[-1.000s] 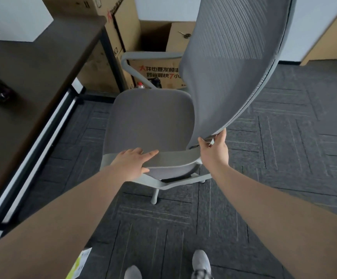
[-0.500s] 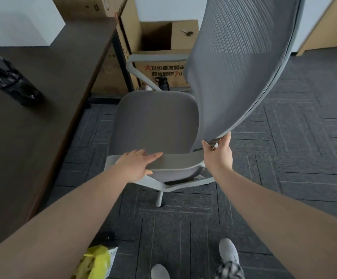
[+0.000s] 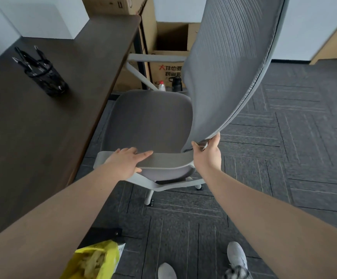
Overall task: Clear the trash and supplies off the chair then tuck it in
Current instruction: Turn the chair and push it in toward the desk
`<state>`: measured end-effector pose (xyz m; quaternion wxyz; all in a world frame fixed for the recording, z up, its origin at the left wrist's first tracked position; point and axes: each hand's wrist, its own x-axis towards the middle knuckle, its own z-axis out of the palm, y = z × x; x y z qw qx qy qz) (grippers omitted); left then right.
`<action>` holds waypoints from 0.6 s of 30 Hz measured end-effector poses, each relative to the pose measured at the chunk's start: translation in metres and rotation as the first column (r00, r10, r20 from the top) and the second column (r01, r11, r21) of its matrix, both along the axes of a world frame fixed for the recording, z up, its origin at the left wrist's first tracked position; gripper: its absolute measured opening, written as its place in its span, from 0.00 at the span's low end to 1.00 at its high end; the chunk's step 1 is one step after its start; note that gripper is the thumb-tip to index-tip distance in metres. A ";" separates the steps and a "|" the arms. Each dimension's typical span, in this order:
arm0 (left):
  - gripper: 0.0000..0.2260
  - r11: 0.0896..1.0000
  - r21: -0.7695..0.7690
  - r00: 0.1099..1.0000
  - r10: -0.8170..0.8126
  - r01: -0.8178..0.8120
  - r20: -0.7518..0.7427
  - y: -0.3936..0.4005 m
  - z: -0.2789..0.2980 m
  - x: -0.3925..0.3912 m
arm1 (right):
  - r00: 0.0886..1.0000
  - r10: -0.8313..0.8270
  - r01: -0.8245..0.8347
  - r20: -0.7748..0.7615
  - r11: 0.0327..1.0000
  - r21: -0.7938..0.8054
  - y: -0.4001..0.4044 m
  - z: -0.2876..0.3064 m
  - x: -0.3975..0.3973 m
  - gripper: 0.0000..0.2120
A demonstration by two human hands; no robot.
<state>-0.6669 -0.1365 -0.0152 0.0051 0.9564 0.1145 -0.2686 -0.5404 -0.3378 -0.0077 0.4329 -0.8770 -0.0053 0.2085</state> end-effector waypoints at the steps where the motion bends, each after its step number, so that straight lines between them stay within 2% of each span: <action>1: 0.30 1.000 0.014 1.000 0.005 -0.005 0.010 0.005 0.000 -0.004 | 1.000 0.006 -0.006 0.001 1.000 0.006 0.006 0.000 -0.003 0.35; 9: 0.28 0.999 0.030 1.000 0.023 -0.024 0.020 0.034 -0.002 -0.021 | 0.998 -0.055 0.057 -0.019 0.994 0.090 0.034 -0.002 -0.032 0.35; 18: 0.30 0.999 0.020 0.999 0.041 -0.040 -0.021 0.032 0.005 -0.016 | 1.000 -0.016 0.017 -0.014 0.999 0.046 0.032 0.000 -0.028 0.36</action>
